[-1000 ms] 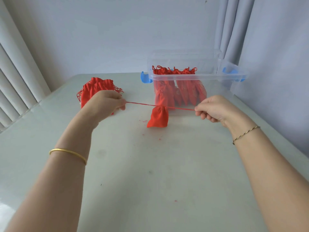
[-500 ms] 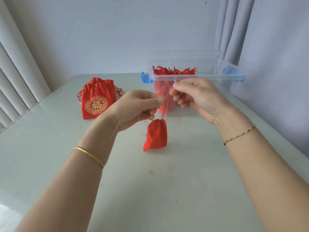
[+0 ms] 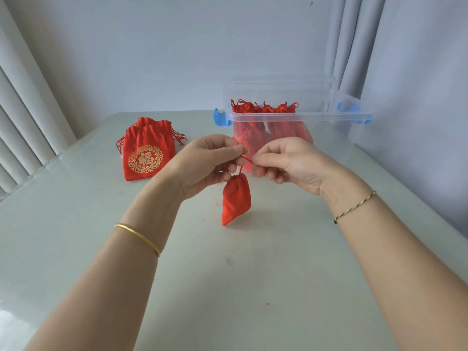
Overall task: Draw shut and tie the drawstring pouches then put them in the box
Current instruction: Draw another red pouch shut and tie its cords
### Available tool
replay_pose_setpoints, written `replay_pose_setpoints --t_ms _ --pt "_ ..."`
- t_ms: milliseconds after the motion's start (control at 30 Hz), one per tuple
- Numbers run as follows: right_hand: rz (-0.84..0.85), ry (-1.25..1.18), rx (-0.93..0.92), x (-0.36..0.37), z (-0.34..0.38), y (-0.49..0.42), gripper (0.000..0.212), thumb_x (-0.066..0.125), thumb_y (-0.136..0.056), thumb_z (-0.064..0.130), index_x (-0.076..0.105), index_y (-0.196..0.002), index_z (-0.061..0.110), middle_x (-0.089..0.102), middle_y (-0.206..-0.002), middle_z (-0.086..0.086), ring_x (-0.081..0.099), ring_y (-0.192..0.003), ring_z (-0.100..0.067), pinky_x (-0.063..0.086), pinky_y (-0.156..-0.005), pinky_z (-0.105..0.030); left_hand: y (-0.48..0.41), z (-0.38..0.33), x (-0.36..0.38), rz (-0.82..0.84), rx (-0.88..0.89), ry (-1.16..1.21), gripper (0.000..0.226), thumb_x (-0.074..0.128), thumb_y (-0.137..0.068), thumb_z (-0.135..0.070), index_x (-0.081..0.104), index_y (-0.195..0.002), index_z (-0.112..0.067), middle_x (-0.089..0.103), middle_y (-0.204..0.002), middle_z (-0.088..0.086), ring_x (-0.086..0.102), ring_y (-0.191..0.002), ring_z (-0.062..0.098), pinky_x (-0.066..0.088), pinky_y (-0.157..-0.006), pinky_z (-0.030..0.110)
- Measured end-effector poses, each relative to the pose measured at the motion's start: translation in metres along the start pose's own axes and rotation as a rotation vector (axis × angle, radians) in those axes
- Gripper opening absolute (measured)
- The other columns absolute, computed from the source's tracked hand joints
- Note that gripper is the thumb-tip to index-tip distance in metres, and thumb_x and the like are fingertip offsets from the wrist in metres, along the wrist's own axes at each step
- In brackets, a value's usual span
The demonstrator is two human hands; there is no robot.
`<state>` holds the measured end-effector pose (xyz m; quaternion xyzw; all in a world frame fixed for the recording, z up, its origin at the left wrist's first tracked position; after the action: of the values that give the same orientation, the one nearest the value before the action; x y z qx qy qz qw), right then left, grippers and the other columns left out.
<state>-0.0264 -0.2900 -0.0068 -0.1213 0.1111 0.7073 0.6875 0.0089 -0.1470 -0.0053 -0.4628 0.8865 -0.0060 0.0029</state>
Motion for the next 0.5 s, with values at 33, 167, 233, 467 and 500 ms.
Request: replay_pose_setpoints --t_ms 33,167,233,467,500 --pt "0.005 0.0 -0.018 -0.002 0.002 0.001 0.016 0.061 -0.087 0.013 0.063 -0.071 0.012 0.065 -0.059 0.002 0.047 -0.045 -0.004 0.032 -0.044 -0.017 0.0 0.001 -0.001 -0.016 -0.005 0.004 0.007 0.056 -0.089 -0.008 0.061 -0.084 -0.008 0.063 -0.066 0.001 0.053 -0.052 0.006 0.045 -0.048 0.014" --pt "0.153 0.083 -0.022 0.004 0.007 0.007 0.014 0.061 -0.085 0.01 0.063 -0.071 0.009 0.063 -0.056 0.003 0.042 -0.042 -0.003 0.027 -0.039 -0.014 0.0 0.0 -0.002 -0.05 0.009 -0.007 0.005 0.059 -0.084 0.002 0.057 -0.085 -0.002 0.063 -0.077 0.008 0.058 -0.057 0.008 0.051 -0.056 0.015" --pt "0.179 0.188 0.011 0.007 0.004 0.008 0.012 0.063 -0.084 0.011 0.065 -0.073 0.007 0.064 -0.06 0.002 0.041 -0.043 -0.006 0.026 -0.041 -0.016 0.0 -0.001 0.0 -0.033 0.018 -0.031 0.009 0.058 -0.083 0.008 0.056 -0.082 -0.001 0.063 -0.077 0.008 0.057 -0.06 0.011 0.052 -0.058 0.016" --pt "0.015 0.104 -0.067 0.009 0.002 -0.002 0.024 0.048 -0.081 0.0 0.063 -0.079 0.018 0.057 -0.069 0.005 0.046 -0.058 -0.007 0.028 -0.045 -0.017 0.002 -0.01 0.01 0.042 0.152 -0.244 0.021 0.056 -0.083 0.012 0.056 -0.084 -0.008 0.061 -0.076 0.005 0.055 -0.063 0.015 0.051 -0.062 0.019" --pt "0.037 0.081 -0.063 0.012 0.0 -0.003 0.022 0.047 -0.082 0.0 0.062 -0.08 0.016 0.057 -0.074 -0.001 0.046 -0.058 -0.009 0.027 -0.044 -0.017 0.003 -0.012 0.01 0.019 0.206 -0.319 0.02 0.056 -0.082 0.012 0.057 -0.086 -0.007 0.062 -0.076 0.003 0.055 -0.064 0.016 0.051 -0.062 0.02"
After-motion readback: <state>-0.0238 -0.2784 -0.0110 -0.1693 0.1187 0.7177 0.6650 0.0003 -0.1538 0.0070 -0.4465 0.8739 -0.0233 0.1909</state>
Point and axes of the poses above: each hand's wrist, its own y-axis away from the middle knuckle, its own x-axis out of the palm, z = x × y, the point moved 5 cm from there along -y, towards the middle knuckle
